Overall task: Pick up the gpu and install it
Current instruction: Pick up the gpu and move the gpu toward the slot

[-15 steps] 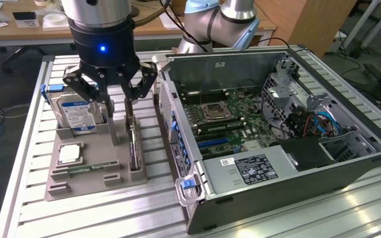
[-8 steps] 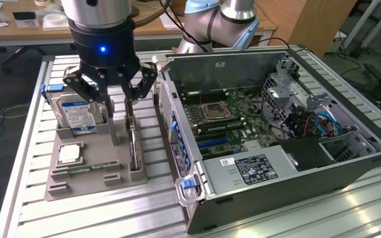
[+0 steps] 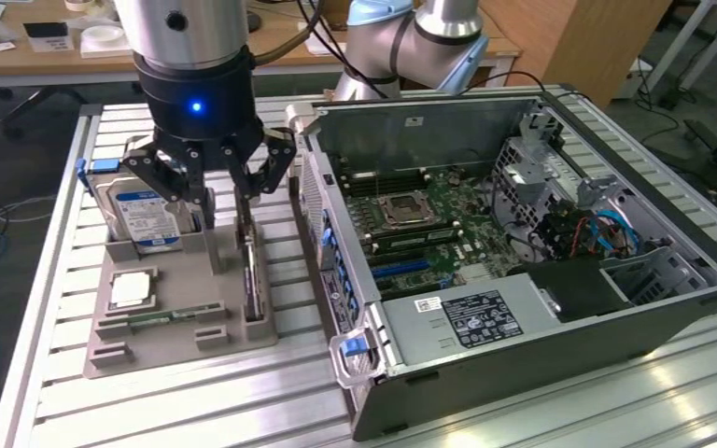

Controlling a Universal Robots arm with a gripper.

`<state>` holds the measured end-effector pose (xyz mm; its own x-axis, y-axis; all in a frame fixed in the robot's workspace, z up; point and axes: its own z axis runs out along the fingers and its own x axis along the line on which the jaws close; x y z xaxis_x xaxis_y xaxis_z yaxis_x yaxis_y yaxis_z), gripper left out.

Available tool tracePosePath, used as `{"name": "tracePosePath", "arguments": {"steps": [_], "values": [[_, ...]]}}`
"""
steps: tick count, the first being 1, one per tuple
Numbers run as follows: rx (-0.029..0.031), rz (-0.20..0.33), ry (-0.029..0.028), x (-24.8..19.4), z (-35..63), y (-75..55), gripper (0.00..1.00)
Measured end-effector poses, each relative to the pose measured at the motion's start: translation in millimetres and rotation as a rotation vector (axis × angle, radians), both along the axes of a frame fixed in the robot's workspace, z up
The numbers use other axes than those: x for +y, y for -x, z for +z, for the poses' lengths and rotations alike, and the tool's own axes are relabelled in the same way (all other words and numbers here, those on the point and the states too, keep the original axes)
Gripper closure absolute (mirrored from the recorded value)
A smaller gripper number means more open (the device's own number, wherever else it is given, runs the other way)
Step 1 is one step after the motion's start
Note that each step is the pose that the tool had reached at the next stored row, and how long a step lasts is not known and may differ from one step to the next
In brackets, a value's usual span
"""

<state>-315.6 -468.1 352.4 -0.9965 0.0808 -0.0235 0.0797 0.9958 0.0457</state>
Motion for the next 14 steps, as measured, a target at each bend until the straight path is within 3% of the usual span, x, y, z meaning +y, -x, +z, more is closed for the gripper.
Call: {"name": "tracePosePath", "arguments": {"steps": [5,14], "values": [[-0.0006,0.000,-0.0005,0.0,-1.3,0.0,0.58],[-0.0003,0.000,-0.0002,0.0,-17.4,0.0,0.58]]}}
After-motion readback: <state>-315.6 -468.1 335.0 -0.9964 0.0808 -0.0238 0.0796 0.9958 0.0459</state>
